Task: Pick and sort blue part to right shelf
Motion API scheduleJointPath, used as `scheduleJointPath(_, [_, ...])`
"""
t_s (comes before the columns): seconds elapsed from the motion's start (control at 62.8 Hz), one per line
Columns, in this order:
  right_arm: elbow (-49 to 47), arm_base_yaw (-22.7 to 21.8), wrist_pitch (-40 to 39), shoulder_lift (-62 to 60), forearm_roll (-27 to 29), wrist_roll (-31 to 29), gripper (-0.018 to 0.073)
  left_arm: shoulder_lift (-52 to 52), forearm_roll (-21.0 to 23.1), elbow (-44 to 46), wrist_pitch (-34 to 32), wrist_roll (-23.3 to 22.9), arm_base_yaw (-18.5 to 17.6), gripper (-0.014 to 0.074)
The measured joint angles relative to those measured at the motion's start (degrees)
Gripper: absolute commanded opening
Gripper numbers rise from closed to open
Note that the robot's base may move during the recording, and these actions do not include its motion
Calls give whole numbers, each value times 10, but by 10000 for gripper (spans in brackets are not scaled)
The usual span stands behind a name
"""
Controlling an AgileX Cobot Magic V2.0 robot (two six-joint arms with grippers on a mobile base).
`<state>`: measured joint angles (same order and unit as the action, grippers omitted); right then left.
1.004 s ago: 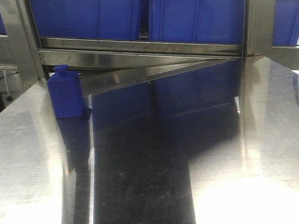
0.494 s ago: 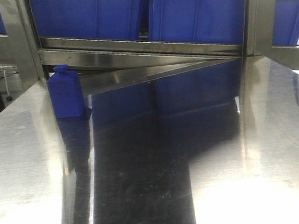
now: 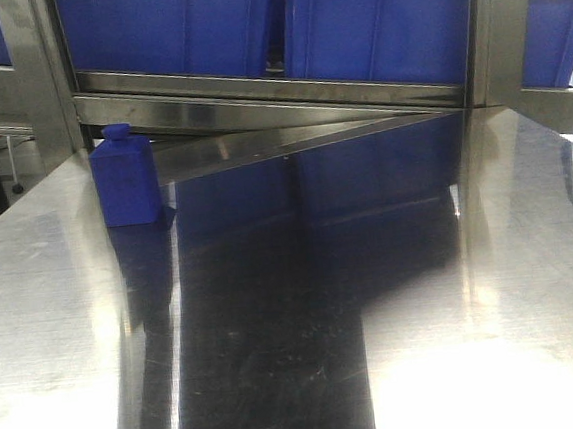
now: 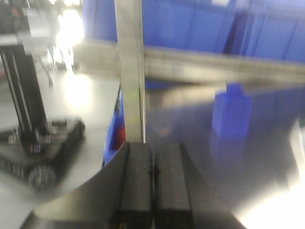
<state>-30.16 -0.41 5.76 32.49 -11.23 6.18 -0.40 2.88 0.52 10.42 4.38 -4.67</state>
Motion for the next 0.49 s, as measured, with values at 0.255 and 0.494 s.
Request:
scheduleJointPath(0.255, [0, 0, 0, 0, 0, 0, 340, 70, -18, 91, 86, 0, 0, 125])
scheduleJointPath(0.494, [0, 0, 0, 0, 0, 0, 340, 213, 15, 180, 86, -3, 0, 125])
